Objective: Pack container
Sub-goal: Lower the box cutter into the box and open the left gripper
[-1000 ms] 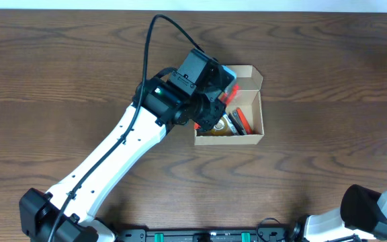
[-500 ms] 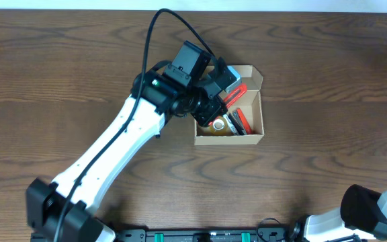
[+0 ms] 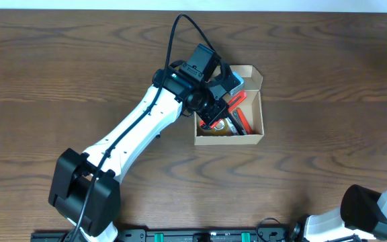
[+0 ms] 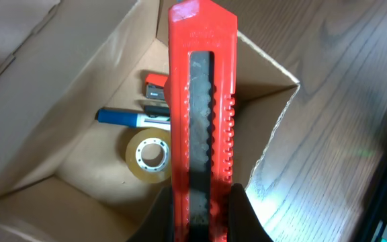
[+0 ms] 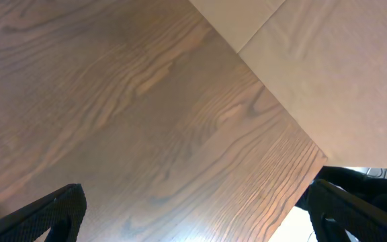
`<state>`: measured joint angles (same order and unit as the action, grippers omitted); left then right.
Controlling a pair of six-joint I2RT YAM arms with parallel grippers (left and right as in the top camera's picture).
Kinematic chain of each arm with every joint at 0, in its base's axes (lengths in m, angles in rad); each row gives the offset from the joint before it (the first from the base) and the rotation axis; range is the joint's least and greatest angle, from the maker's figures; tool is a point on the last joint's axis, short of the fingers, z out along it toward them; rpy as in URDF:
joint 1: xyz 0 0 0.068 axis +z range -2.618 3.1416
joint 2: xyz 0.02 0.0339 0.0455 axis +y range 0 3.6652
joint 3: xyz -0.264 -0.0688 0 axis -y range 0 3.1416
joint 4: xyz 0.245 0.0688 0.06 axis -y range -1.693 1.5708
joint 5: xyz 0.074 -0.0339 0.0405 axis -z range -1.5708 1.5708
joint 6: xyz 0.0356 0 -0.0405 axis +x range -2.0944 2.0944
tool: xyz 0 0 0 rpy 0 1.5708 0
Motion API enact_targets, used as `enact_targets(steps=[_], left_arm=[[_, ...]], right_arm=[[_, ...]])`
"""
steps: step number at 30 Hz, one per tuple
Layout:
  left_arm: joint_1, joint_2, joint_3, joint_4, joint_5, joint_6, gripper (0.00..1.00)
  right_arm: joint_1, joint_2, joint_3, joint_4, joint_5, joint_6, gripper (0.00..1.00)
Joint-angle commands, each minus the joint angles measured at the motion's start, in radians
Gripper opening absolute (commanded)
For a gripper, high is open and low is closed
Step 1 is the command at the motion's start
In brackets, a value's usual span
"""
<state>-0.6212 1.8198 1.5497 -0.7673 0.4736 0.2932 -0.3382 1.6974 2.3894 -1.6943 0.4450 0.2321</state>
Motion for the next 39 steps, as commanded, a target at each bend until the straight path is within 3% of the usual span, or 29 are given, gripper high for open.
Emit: enact_targets(steps=[1,33,36,39], left_arm=[[-0.008,0.004,0.013,0.010,0.030,0.006,0.06],[-0.026,0.204,0.013,0.028,0.032,-0.010,0.06],[-0.026,0.204,0.013,0.033,0.019,-0.010,0.10],[-0.026,0.204,0.013,0.035,0.014,-0.010,0.32]], right_arm=[[-0.005,-0.008,0.011,-0.002,0.010,0.018,0.99],[-0.005,-0.008,0.011,-0.002,0.010,0.018,0.99],[-0.005,-0.008,0.011,-0.002,0.010,0.018,0.99],[-0.005,-0.008,0.011,-0.002,0.010,0.018,0.99]])
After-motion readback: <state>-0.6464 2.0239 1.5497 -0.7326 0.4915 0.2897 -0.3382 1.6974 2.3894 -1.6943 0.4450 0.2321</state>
